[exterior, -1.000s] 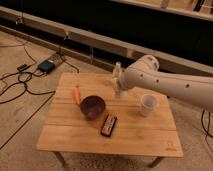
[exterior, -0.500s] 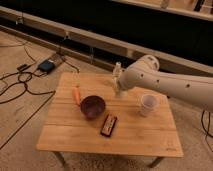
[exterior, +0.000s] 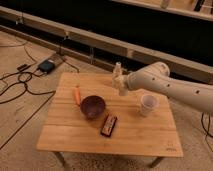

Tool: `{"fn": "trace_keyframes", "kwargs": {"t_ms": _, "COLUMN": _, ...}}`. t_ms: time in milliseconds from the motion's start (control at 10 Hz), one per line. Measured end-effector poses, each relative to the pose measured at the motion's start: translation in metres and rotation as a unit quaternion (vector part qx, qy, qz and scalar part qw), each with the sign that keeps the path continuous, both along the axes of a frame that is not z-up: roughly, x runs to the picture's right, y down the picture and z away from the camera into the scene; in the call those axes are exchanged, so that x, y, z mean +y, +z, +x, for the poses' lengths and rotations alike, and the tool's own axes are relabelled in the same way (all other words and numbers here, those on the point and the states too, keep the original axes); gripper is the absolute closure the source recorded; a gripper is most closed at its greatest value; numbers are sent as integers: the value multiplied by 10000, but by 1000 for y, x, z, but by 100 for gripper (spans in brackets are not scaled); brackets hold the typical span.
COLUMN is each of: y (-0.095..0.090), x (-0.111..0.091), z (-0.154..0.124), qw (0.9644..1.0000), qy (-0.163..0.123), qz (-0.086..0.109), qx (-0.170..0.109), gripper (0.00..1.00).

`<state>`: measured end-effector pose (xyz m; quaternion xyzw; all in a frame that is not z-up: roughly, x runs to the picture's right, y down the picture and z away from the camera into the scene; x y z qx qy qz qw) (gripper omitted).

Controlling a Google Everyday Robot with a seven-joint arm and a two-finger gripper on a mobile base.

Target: Place the eraser in the ceramic cup

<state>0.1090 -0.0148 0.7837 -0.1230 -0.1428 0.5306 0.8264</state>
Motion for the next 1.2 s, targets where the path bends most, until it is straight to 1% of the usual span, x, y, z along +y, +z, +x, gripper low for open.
{"fn": "trace_keyframes", "kwargs": {"t_ms": 100, "y": 5, "x": 1, "z": 9, "qw": 9998, "qy": 104, "qz": 86, "qx": -114, "gripper": 100}}
{"fn": "trace_keyframes", "kwargs": {"t_ms": 300, "y": 13, "x": 5, "z": 34, "qw": 9994, "qy": 280, "qz": 150, "qx": -162, "gripper": 100}}
{"fn": "trace_keyframes", "kwargs": {"t_ms": 500, "y": 18, "x": 5, "z": 65, "qw": 9989, "qy": 414, "qz": 214, "qx": -75, "gripper": 100}}
{"fn": "trace_keyframes", "kwargs": {"t_ms": 700, "y": 22, "x": 2, "z": 87, "qw": 9983, "qy": 496, "qz": 285, "qx": 65, "gripper": 100}}
{"fn": "trace_keyframes", "kwargs": {"t_ms": 900, "y": 22, "x": 1, "z": 99, "qw": 9978, "qy": 571, "qz": 306, "qx": 158, "gripper": 100}}
{"fn": "trace_keyframes", "kwargs": {"t_ms": 1200, "y": 16, "x": 6, "z": 111, "qw": 9973, "qy": 631, "qz": 290, "qx": 240, "gripper": 100}}
